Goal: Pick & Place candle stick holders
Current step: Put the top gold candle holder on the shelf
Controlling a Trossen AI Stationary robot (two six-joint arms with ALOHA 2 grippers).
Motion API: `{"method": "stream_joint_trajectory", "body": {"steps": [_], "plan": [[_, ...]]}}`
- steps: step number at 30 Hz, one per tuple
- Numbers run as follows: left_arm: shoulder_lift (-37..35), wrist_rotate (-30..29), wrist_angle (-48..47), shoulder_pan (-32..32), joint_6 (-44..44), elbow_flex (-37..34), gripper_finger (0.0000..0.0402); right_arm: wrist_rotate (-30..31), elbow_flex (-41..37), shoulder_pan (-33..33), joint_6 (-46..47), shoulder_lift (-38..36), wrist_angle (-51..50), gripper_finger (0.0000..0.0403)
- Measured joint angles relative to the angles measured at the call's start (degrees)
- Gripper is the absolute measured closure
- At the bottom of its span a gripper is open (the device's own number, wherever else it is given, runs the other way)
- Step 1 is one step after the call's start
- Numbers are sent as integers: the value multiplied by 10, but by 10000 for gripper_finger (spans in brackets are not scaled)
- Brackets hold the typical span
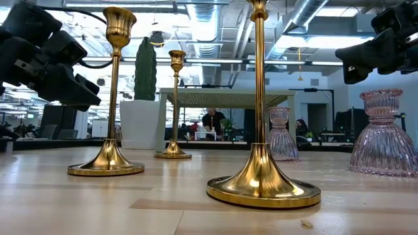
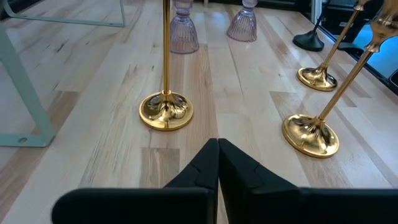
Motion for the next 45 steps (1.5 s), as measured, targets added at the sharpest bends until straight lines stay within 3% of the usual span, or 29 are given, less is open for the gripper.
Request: {"method": "stream_joint_trajectory", "body": {"steps": [7, 11, 16, 22, 26, 31, 39, 45], "plan": [[0, -6, 3, 0, 0, 0, 394, 0, 0, 0, -21, 0, 0, 403], [0, -6, 9, 0, 0, 0, 394, 0, 0, 0, 11, 0, 0, 403], [0, -6, 69, 0, 0, 0, 394, 1, 0, 0, 80, 0, 7, 403], [0, -8, 151, 0, 7, 0, 394, 1, 0, 0, 86, 0, 22, 403], [12, -50, 155, 0, 7, 0, 394, 1, 0, 0, 82, 0, 20, 403], [84, -81, 185, 0, -9, 0, 394, 0, 0, 1, 82, 0, 9, 403], [283, -81, 315, -19, -8, 41, 397, 0, 0, 1, 55, 0, 13, 403], [401, -81, 314, -23, 84, 104, 395, 0, 0, 1, 40, 0, 13, 403]]}}
